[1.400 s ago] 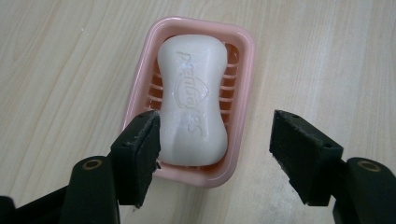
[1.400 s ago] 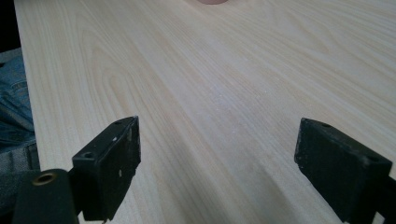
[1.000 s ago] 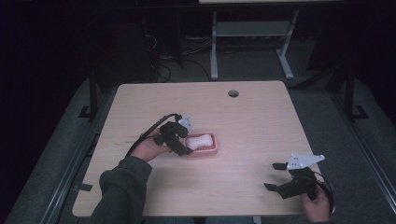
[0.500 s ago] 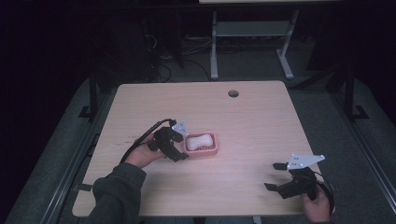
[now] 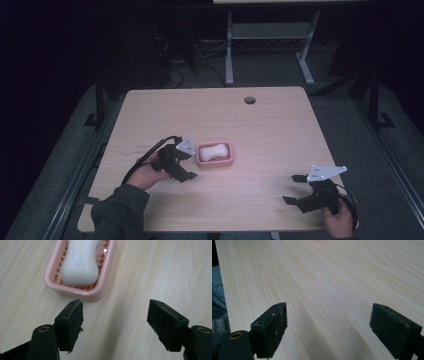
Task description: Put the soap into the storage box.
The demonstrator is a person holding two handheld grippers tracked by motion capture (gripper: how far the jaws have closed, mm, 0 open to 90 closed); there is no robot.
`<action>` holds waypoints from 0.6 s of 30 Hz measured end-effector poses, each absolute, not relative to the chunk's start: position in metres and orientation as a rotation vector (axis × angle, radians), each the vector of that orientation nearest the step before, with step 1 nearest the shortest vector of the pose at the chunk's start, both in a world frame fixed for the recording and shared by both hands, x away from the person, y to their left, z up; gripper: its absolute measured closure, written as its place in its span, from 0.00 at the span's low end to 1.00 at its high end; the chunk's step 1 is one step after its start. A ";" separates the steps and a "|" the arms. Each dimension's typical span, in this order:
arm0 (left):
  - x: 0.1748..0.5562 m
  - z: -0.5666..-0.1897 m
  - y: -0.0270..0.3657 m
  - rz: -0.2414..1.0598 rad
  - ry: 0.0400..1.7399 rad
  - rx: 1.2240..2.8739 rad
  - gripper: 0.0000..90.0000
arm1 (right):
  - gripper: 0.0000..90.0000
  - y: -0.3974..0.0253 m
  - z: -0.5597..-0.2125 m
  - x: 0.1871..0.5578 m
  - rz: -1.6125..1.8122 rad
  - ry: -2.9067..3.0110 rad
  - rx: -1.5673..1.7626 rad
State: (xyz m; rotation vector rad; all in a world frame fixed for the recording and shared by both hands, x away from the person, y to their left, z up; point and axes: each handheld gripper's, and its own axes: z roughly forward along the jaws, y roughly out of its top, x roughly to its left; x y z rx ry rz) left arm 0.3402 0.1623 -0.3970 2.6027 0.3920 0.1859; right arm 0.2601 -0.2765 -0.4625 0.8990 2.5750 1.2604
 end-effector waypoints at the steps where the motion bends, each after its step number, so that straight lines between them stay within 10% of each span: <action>1: 0.338 -0.398 0.164 0.189 0.392 2.606 0.32 | 0.16 -0.276 -0.463 0.260 1.259 2.575 0.899; 18: 0.290 -0.423 0.201 0.187 0.421 2.570 0.31 | 0.16 -0.275 -0.465 0.259 1.248 2.583 0.913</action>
